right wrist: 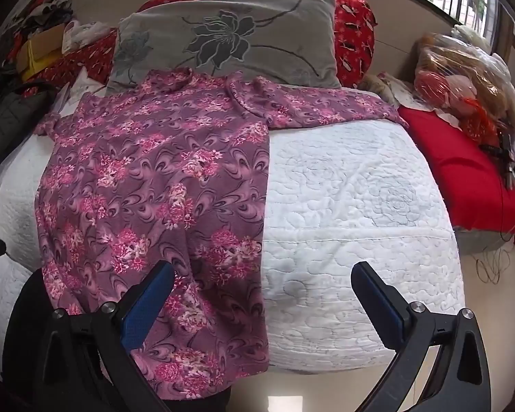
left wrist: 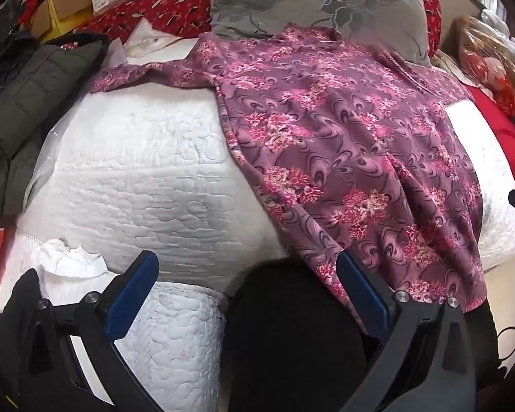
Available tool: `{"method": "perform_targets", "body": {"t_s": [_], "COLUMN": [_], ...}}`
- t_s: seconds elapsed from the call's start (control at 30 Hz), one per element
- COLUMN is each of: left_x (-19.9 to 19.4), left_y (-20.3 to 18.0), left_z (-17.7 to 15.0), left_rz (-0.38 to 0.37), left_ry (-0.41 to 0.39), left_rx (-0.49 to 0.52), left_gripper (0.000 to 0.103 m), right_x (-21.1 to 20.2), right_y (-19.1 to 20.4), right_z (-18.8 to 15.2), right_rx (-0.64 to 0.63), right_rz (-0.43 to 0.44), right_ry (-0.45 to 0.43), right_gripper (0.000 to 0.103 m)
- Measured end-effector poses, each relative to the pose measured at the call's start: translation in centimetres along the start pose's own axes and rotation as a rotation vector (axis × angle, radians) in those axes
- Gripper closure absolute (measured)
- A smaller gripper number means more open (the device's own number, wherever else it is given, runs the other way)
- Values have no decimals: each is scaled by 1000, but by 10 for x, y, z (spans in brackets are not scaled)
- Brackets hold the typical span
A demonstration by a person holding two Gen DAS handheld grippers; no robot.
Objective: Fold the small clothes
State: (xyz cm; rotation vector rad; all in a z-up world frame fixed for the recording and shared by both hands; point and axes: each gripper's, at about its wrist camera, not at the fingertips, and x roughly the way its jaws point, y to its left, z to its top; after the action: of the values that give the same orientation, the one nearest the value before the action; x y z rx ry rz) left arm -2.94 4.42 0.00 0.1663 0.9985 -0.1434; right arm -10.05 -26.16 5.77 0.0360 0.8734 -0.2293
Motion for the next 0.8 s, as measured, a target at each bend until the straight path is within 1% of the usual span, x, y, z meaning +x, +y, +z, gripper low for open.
{"method": "perform_targets", "body": {"t_s": [0.33,0.47,0.8], "left_x": [-7,-8,-7], "left_y": [-21,-29,-33], "left_z": [12,14,15], "left_rz": [-59,-61,-71], "left_ry": [-30,-38,-32], "left_rx": [19,29,14], "left_gripper": [0,0,0], "right_x": [-4,-3,-2], "right_y": [6,5,0], "right_z": [-1,-1,-2], "right_rx": [-15,-9,23], "right_rz": [8,9,17], "right_ry": [-20,-20,-29], "right_gripper": [0,0,0]}}
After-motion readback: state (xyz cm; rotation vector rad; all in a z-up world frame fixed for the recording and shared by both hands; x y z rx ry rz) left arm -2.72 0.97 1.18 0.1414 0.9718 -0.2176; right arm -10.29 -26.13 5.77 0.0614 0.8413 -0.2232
